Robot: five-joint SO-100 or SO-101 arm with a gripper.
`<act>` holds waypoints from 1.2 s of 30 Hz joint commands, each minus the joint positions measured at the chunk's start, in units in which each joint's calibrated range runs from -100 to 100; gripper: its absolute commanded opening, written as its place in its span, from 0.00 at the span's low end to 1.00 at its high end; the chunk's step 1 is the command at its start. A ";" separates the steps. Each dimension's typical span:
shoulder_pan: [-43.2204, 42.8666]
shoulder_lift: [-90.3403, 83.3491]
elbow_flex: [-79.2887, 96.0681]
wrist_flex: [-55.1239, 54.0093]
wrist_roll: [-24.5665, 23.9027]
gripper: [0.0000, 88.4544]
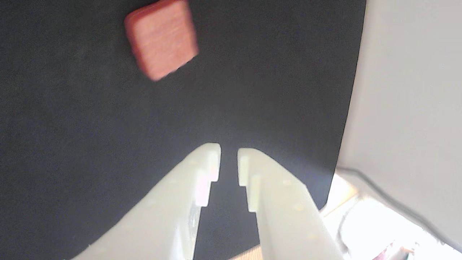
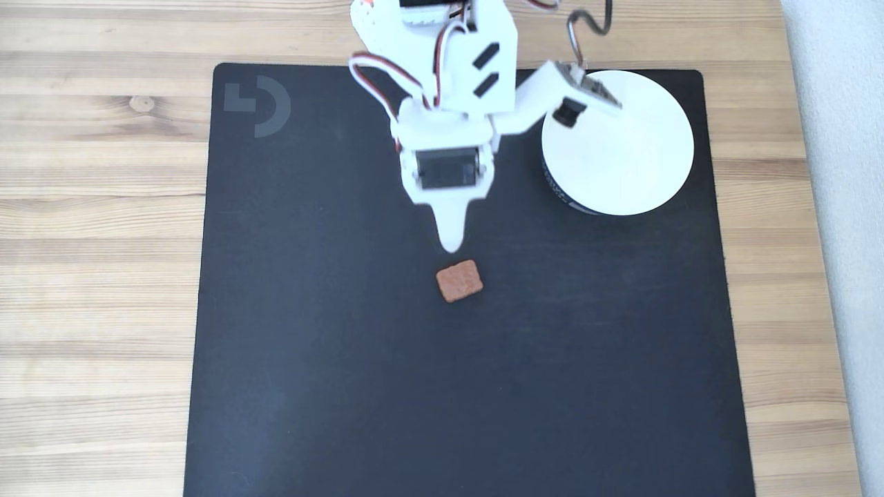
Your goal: Pick up the toy and place it on the plate
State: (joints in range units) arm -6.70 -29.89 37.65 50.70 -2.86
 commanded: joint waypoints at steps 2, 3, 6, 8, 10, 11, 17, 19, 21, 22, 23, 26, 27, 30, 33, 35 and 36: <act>0.47 14.34 -17.05 -0.15 -0.01 0.03; 0.47 16.51 -18.86 -0.15 -0.07 0.03; 0.47 25.26 -24.71 -0.15 -0.22 0.03; 0.38 28.93 -26.70 -0.15 -0.22 0.03; 0.13 32.18 -27.87 -0.15 0.04 0.03; 0.13 32.85 -28.05 -0.15 0.09 0.03; -0.20 33.43 -28.05 3.33 0.09 0.03; -0.20 33.43 -28.05 6.46 0.14 0.03; -0.20 33.43 -28.05 8.24 0.25 0.03; -0.20 33.43 -28.05 8.66 0.30 0.03; -0.20 33.43 -28.05 8.83 1.60 0.03; -0.28 33.43 -28.05 9.00 3.33 0.03; -0.20 33.43 -28.05 9.00 3.38 0.03; -0.12 33.43 -28.05 8.91 3.54 0.03; -0.12 33.43 -27.96 8.91 3.54 0.03; -0.20 33.43 -27.96 8.91 3.54 0.03; -0.20 33.43 -27.96 8.91 3.54 0.03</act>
State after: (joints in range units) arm -6.70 3.75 12.05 59.05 0.33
